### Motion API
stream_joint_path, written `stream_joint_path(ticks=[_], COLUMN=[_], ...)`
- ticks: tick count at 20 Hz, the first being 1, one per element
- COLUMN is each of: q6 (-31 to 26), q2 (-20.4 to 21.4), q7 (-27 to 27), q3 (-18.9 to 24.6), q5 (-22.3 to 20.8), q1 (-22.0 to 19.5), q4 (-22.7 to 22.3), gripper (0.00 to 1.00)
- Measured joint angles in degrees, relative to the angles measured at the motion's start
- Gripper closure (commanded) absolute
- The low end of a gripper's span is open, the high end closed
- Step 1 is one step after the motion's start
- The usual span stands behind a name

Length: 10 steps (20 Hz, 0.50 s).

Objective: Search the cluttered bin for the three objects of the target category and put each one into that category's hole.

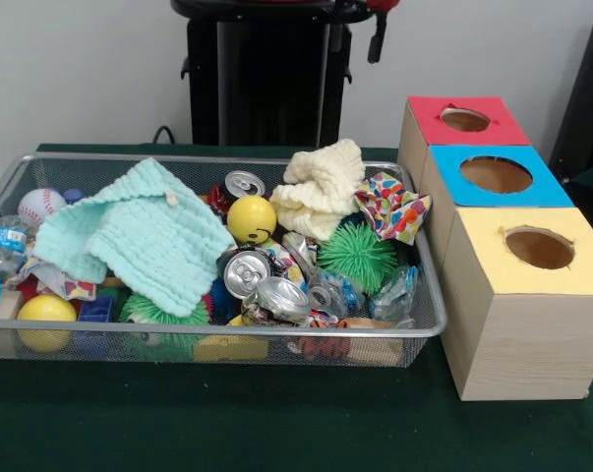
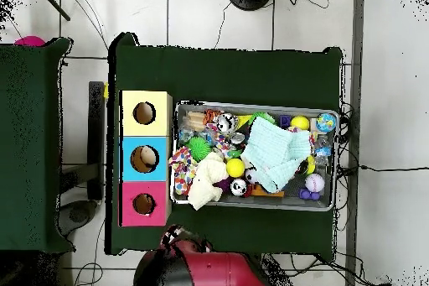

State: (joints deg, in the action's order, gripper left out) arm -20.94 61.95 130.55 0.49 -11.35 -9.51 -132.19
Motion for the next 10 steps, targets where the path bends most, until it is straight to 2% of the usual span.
stream_joint_path(ticks=[2, 4, 6, 10], q6=[5.29, 7.33, 13.19, 18.08], q2=[-1.69, -2.69, -6.39, -11.32], q7=[0.00, 0.00, 0.00, 0.00], q3=[-1.33, -1.98, -4.03, -6.03], q5=[-0.02, -0.08, -0.31, -0.31], q1=[2.95, 4.02, 7.07, 9.10], q4=[0.58, 0.98, 2.69, 4.89], gripper=[0.00, 0.00, 0.00, 0.00])
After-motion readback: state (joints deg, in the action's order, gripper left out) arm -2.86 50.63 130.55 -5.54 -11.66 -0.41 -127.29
